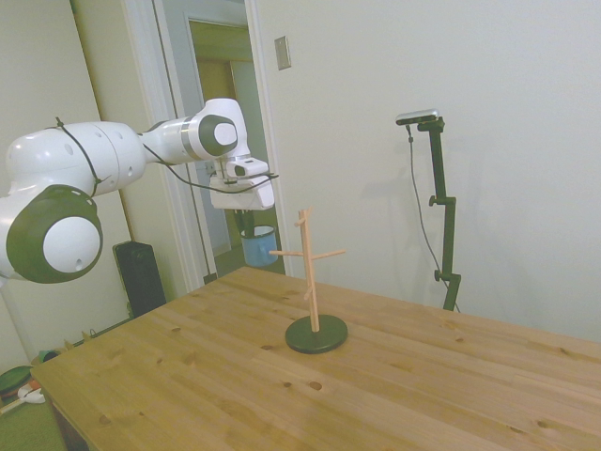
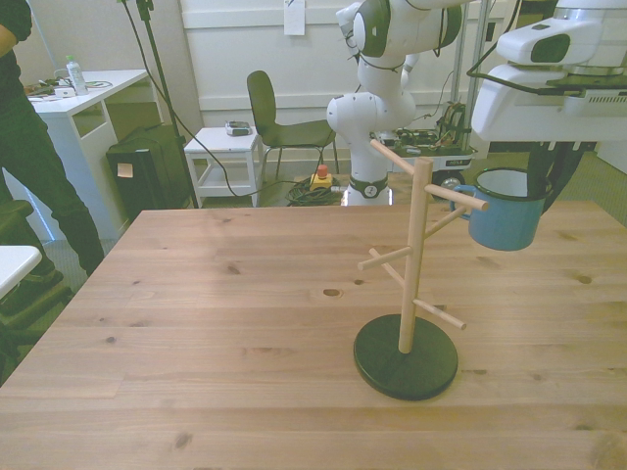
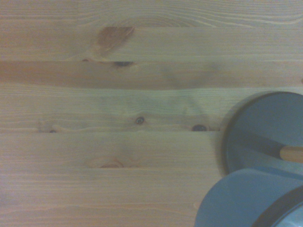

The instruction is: Hang the mug

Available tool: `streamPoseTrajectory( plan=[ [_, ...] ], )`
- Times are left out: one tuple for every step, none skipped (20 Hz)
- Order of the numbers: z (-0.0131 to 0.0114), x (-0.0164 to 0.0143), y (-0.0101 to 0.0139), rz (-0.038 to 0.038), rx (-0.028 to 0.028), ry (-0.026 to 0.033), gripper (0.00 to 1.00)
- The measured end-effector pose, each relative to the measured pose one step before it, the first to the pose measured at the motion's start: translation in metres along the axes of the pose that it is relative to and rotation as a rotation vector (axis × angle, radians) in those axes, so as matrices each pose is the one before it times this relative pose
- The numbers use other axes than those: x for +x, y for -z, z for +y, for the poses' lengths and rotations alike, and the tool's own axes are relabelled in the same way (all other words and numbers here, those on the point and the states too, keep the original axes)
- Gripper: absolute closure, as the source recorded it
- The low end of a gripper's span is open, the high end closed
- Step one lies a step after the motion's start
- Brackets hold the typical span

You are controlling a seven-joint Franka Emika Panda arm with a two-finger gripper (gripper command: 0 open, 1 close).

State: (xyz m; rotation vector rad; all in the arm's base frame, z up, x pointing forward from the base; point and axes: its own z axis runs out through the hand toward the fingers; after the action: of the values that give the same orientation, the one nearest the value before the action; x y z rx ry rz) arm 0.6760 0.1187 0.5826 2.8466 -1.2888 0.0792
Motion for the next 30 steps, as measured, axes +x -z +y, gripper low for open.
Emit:
streamPoseTrajectory(
  plan=[
    [0.0012,0.00195,-0.00045,-0.00044,-0.00077,-0.00298,1.0],
    [0.00099,0.0016,-0.00036,-0.00111,-0.00015,-0.00263,1.0],
    [0.00061,0.00099,-0.00032,-0.00156,0.00015,-0.00166,1.0],
    [0.00045,0.00073,-0.0002,-0.00107,0.00016,-0.00124,1.0],
    [0.00053,0.00085,-0.00007,-0.00101,0.00043,-0.0014,1.0],
    [0.00061,0.00099,-0.00005,-0.00105,0.00053,-0.00173,1.0],
    [0.00083,0.00135,-0.00011,-0.00202,0.00095,-0.0025,1.0],
    [0.00099,0.00161,-0.00017,-0.00282,0.00129,-0.00256,1.0],
    [0.00108,0.00177,-0.00035,-0.00245,0.00064,-0.00275,1.0],
    [0.00095,0.00163,-0.00049,-0.00195,0.00005,-0.00228,1.0],
    [0.00088,0.00155,-0.00059,-0.00104,-0.00063,-0.00162,1.0],
    [0.00075,0.00129,-0.00054,-0.00052,-0.00089,-0.00059,1.0],
    [0.00079,0.00137,-0.00038,-0.00031,-0.00059,-0.00037,1.0],
    [0.00079,0.00133,-0.00013,-0.00007,-0.00019,-0.00065,1.0],
    [0.00098,0.00162,-0.00012,-0.00004,-0.00016,-0.00014,1.0],
    [0.00124,0.00199,-0.00004,0.00003,-0.00007,0.00012,1.0],
    [0.00126,0.00205,-0.00013,-0.00006,-0.00016,0.00018,1.0],
    [0.00137,0.00229,-0.00026,-0.00023,-0.00027,0.00091,1.0],
    [0.00127,0.00232,-0.00047,-0.0004,-0.00044,0.00112,1.0],
    [0.00092,0.00193,-0.00047,-0.00024,-0.00031,0.00084,1.0],
    [0.00058,0.0016,-0.00032,0.0,0.00015,0.00052,1.0],
    [0.00019,0.00113,0.00003,0.00044,0.00091,0.00081,1.0],
    [0.00015,0.00083,0.00014,0.00016,0.00046,0.0005,0.0],
    [0.00039,0.0006,-0.00023,-0.00179,-0.0025,-0.00066,0.0],
    [0.00026,0.00057,-0.00033,-0.00183,-0.00245,-0.00093,0.0],
    [-0.0001,0.00094,-0.00016,0.00019,0.00066,-0.00108,0.0],
    [0.00021,0.00119,-0.00034,0.00004,0.0003,-0.00157,0.0],
    [0.00039,0.00125,-0.00022,0.00007,0.00033,-0.00154,0.0],
    [0.00079,0.00177,0.00042,0.00076,0.00141,-0.00261,0.0],
    [0.00092,0.00152,0.00067,0.00053,0.00155,-0.00254,0.0]
  ],
)
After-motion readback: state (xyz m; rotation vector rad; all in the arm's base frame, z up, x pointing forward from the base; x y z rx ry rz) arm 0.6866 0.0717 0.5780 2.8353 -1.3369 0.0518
